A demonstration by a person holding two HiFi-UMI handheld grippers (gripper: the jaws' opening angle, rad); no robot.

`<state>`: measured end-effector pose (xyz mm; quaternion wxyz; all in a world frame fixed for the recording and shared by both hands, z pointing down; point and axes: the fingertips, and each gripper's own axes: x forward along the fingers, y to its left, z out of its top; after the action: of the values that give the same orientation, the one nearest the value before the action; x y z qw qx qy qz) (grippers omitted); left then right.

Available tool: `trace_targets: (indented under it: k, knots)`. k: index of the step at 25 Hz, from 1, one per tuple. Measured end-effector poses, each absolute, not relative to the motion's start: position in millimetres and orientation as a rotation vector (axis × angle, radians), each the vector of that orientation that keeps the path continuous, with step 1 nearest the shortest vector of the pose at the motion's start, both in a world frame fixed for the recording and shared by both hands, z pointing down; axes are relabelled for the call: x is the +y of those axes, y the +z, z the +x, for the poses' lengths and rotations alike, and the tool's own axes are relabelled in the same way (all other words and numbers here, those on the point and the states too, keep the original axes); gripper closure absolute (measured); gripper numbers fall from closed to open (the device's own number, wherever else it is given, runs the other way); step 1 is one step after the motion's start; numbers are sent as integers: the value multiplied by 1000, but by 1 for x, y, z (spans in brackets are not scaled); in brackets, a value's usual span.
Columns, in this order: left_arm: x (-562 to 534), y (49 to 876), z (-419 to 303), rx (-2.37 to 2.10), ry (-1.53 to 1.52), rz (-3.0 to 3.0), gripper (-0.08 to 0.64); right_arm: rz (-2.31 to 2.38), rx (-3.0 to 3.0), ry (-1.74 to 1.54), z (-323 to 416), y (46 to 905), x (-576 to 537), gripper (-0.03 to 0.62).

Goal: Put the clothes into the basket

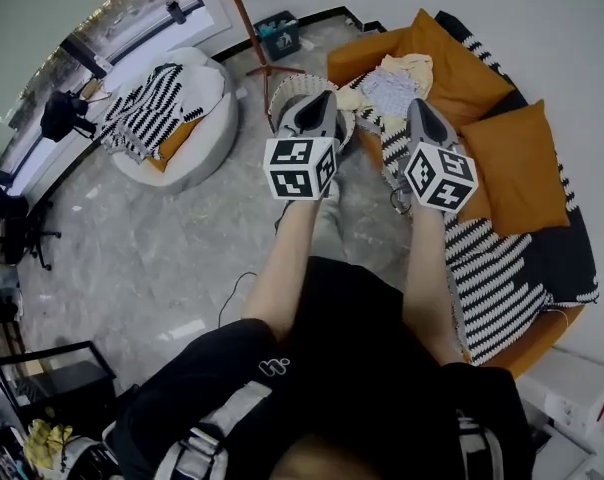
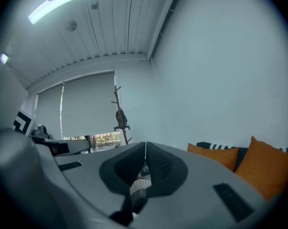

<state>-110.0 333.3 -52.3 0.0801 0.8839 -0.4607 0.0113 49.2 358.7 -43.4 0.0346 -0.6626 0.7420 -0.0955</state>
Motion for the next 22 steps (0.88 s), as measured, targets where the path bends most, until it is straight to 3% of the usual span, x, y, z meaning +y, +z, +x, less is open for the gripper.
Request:
trace_targets:
  k: [16,22]
  knots:
    - [58,30,-36,-1127,225,2599,551,-2245,2063,-520,142,33,112,580]
    - [-2,75,-12,-1015,286,2523,551,-2353,1997,-642,170,73,73,580]
